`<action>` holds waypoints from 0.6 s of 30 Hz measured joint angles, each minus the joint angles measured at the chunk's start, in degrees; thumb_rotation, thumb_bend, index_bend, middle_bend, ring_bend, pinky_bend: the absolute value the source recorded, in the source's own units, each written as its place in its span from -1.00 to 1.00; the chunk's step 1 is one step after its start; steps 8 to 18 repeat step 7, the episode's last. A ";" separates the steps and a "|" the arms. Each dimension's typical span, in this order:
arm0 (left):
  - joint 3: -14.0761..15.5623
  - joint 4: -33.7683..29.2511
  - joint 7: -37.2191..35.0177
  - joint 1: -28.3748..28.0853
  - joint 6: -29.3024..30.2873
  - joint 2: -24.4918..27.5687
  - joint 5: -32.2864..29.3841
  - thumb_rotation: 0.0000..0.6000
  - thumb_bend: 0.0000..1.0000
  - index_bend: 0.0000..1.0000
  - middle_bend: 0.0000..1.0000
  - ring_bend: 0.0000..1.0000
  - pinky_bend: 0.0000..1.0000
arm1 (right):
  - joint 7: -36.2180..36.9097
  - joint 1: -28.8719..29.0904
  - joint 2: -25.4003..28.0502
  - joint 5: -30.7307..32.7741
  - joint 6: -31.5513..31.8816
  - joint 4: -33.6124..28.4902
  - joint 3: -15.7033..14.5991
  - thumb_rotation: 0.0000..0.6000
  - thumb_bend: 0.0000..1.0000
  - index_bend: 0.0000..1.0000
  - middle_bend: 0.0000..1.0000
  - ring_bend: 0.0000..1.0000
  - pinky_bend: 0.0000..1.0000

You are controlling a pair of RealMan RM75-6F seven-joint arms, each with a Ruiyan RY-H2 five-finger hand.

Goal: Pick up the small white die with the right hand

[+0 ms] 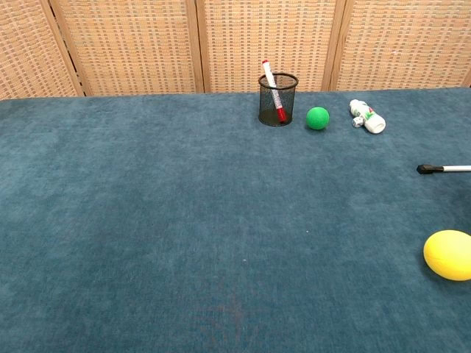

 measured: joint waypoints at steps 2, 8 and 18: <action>0.06 -0.01 0.28 0.13 0.32 -0.14 0.25 1.00 -1.00 -1.00 -1.00 -1.00 -1.00 | 3.07 -3.66 -1.35 -2.15 3.13 2.83 -2.35 1.00 -1.00 -1.00 -1.00 -1.00 -1.00; 0.30 0.00 1.06 0.38 1.05 -0.48 1.02 1.00 -1.00 -1.00 -1.00 -1.00 -1.00 | 7.20 -8.75 -3.94 -5.34 8.29 5.24 -4.89 1.00 -1.00 -1.00 -1.00 -1.00 -1.00; 0.30 0.00 1.06 0.38 1.05 -0.48 1.02 1.00 -1.00 -1.00 -1.00 -1.00 -1.00 | 7.20 -8.75 -3.94 -5.34 8.29 5.24 -4.89 1.00 -1.00 -1.00 -1.00 -1.00 -1.00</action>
